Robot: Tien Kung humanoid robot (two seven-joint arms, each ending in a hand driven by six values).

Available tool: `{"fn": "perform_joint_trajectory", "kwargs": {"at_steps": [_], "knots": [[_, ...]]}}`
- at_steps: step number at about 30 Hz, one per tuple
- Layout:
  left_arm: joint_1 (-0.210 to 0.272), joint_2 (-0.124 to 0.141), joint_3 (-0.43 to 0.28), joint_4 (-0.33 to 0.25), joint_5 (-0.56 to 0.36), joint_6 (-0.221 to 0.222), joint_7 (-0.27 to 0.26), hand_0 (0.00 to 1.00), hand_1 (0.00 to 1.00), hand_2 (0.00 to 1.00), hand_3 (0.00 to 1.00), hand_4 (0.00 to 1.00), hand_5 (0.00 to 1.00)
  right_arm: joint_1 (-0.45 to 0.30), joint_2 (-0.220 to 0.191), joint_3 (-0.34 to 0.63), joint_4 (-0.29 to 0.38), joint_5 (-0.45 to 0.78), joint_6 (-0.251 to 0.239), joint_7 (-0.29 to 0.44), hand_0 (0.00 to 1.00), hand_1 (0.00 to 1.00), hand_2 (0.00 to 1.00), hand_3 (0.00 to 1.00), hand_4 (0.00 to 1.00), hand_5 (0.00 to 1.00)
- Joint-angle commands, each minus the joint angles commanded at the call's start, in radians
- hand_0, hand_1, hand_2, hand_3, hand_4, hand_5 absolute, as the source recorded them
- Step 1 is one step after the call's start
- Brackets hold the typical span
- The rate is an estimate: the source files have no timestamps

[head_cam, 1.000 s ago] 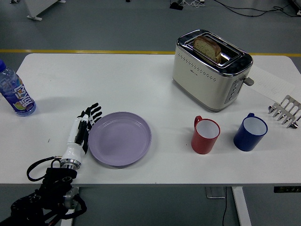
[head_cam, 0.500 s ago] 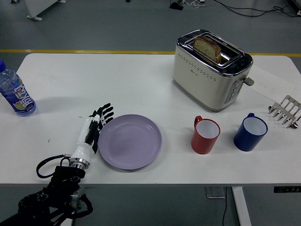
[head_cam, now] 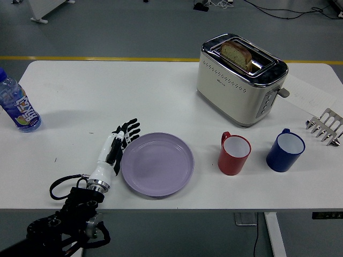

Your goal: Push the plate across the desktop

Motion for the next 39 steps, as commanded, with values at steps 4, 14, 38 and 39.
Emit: {"fn": "perform_joint_trajectory", "kwargs": {"at_steps": [4,14,38,39], "knots": [[-0.004,0.000,0.007,-0.001,0.000,-0.001,0.000,0.776,0.824,0.857,0.825,0.501,0.998,0.000,0.000,-0.001,0.000,0.001,0.000,0.000,0.578,0.551,0.619,0.625,0.141,0.646],[-0.007,0.002,0.014,-0.006,0.003,-0.003,0.000,0.775,0.823,0.857,0.824,0.500,0.998,0.000,0.000,0.000,0.000,-0.001,0.001,-0.001,0.578,0.551,0.619,0.625,0.142,0.646],[0.002,0.005,0.001,-0.010,0.011,0.003,0.000,0.773,0.821,0.855,0.824,0.495,0.998,-0.004,0.000,-0.003,0.000,0.002,0.001,0.000,0.577,0.551,0.617,0.625,0.144,0.648],[0.008,0.003,-0.015,-0.009,0.016,0.005,0.000,0.773,0.821,0.855,0.824,0.495,0.998,-0.005,0.000,-0.003,0.000,0.003,0.001,0.000,0.577,0.551,0.617,0.625,0.144,0.648]]}}
